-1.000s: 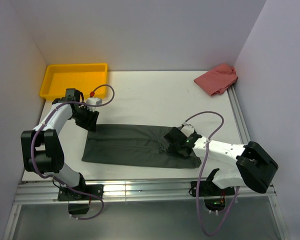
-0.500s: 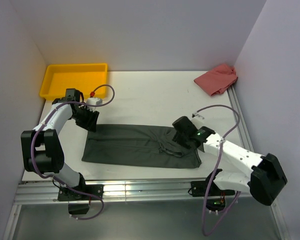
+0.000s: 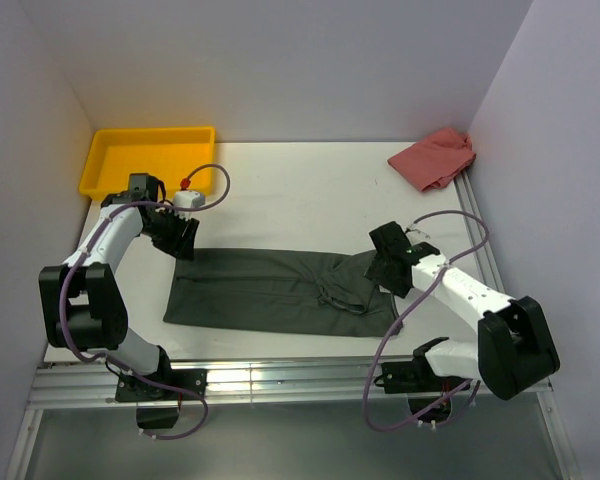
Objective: Roll the t-shirts
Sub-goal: Fold the tshirt
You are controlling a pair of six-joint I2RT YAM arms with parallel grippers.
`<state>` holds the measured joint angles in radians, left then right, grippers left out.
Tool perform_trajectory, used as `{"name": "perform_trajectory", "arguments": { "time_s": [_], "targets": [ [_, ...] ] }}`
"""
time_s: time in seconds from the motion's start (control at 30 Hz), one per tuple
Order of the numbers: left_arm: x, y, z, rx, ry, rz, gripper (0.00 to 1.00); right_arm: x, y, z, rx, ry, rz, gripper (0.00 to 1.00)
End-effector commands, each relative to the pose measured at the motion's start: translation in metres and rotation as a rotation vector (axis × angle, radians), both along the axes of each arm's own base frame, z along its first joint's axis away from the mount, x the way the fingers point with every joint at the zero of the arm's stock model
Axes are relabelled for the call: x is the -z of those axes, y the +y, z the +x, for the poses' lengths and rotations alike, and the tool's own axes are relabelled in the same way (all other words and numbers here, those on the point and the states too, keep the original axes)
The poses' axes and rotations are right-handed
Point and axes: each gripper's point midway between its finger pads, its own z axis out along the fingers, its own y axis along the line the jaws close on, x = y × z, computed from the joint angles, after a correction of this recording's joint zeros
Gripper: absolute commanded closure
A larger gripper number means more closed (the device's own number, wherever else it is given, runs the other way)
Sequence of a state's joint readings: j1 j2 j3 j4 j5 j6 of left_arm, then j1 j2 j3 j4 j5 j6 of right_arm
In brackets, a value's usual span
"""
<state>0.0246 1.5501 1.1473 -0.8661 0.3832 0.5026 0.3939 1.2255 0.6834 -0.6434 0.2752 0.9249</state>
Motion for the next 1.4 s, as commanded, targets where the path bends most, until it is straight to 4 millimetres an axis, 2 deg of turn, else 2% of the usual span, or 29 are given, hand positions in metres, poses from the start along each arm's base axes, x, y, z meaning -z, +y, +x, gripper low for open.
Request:
{"name": "perform_trajectory", "arguments": {
  "time_s": [0.0,0.27,0.5,0.57,0.6,0.67,0.7,0.73,0.8,0.93,1.03,1.13,1.37],
  "targets": [
    [-0.024,-0.009,0.005,0.051,-0.076,-0.040,0.47,0.009,0.000,-0.003,-0.046,0.036,-0.006,0.31],
    [-0.025,-0.012,0.004,0.072,-0.089,-0.054,0.47,0.027,-0.002,-0.013,-0.029,0.117,-0.025,0.30],
    [-0.029,-0.014,0.003,0.081,-0.101,-0.062,0.47,0.041,0.003,-0.011,-0.044,0.177,-0.026,0.35],
    [-0.030,-0.015,0.003,0.085,-0.103,-0.065,0.47,0.046,0.005,-0.010,-0.047,0.185,-0.020,0.40],
    [-0.031,-0.015,0.003,0.086,-0.108,-0.067,0.47,0.047,0.007,-0.009,-0.051,0.186,-0.013,0.49],
    [-0.031,-0.015,0.003,0.088,-0.107,-0.068,0.47,0.051,0.008,-0.008,-0.053,0.197,-0.011,0.59],
    [-0.031,-0.016,0.003,0.088,-0.104,-0.069,0.47,0.052,0.008,-0.007,-0.051,0.204,-0.018,0.72],
    [-0.031,-0.015,0.003,0.089,-0.104,-0.067,0.47,0.052,0.008,-0.006,-0.053,0.205,-0.022,0.78],
    [-0.031,-0.015,0.003,0.089,-0.106,-0.067,0.47,0.053,0.006,-0.006,-0.050,0.217,-0.037,0.84],
    [-0.029,-0.015,0.004,0.089,-0.100,-0.064,0.47,0.048,0.002,0.005,-0.052,0.229,-0.074,0.86],
    [-0.030,-0.014,0.005,0.086,-0.102,-0.064,0.47,0.041,-0.006,0.016,-0.046,0.226,-0.098,0.86],
    [-0.029,-0.013,0.007,0.082,-0.099,-0.059,0.47,0.031,-0.023,0.028,-0.025,0.223,-0.126,0.86],
    [-0.024,-0.014,0.010,0.072,-0.082,-0.064,0.47,0.008,-0.086,0.046,0.079,0.241,-0.206,0.86]
  ]
}}
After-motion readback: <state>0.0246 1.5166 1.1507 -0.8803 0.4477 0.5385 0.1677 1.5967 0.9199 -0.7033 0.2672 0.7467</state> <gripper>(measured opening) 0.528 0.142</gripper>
